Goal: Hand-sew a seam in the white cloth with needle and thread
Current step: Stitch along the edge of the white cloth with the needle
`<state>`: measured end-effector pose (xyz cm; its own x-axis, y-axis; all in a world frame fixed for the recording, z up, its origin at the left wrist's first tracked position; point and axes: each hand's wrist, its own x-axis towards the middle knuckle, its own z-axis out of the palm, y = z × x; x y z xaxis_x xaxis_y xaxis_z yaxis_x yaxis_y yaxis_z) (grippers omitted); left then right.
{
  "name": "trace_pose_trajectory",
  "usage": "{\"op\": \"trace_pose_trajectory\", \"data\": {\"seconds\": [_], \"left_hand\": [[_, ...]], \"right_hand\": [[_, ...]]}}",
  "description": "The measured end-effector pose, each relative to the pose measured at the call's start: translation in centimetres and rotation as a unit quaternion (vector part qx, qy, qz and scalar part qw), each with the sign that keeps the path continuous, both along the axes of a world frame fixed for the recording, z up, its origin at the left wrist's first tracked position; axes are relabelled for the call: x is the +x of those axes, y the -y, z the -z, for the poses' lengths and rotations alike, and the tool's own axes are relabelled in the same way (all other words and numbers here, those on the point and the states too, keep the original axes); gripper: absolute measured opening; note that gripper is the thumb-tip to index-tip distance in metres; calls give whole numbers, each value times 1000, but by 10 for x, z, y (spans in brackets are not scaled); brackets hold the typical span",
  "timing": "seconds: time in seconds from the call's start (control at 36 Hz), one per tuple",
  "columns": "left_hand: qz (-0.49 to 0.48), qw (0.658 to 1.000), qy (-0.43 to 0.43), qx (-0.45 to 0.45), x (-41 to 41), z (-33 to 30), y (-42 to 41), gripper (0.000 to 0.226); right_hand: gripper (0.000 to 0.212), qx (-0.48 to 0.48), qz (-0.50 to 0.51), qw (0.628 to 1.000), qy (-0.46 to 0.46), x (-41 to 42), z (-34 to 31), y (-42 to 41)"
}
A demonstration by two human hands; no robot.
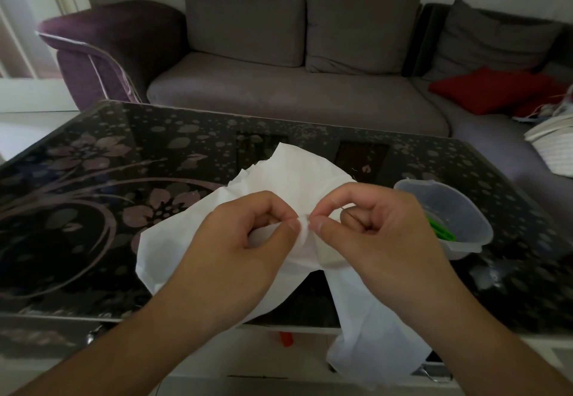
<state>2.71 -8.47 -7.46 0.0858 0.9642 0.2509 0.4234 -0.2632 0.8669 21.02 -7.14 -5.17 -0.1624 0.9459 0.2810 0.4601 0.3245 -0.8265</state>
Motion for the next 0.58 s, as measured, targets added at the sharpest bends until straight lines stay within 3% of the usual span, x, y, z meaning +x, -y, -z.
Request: {"op": "trace_pose_trajectory", "data": {"seconds": [0.33,0.58], "left_hand": [[-12,1000,-5,-3,-4,1,-1,13],[-8,1000,6,-3,-2,1,-1,13]], "right_hand": [[14,-66,28,995,-75,4,-3,-5],[15,-67,30,995,-63,9,-7,-6]]}}
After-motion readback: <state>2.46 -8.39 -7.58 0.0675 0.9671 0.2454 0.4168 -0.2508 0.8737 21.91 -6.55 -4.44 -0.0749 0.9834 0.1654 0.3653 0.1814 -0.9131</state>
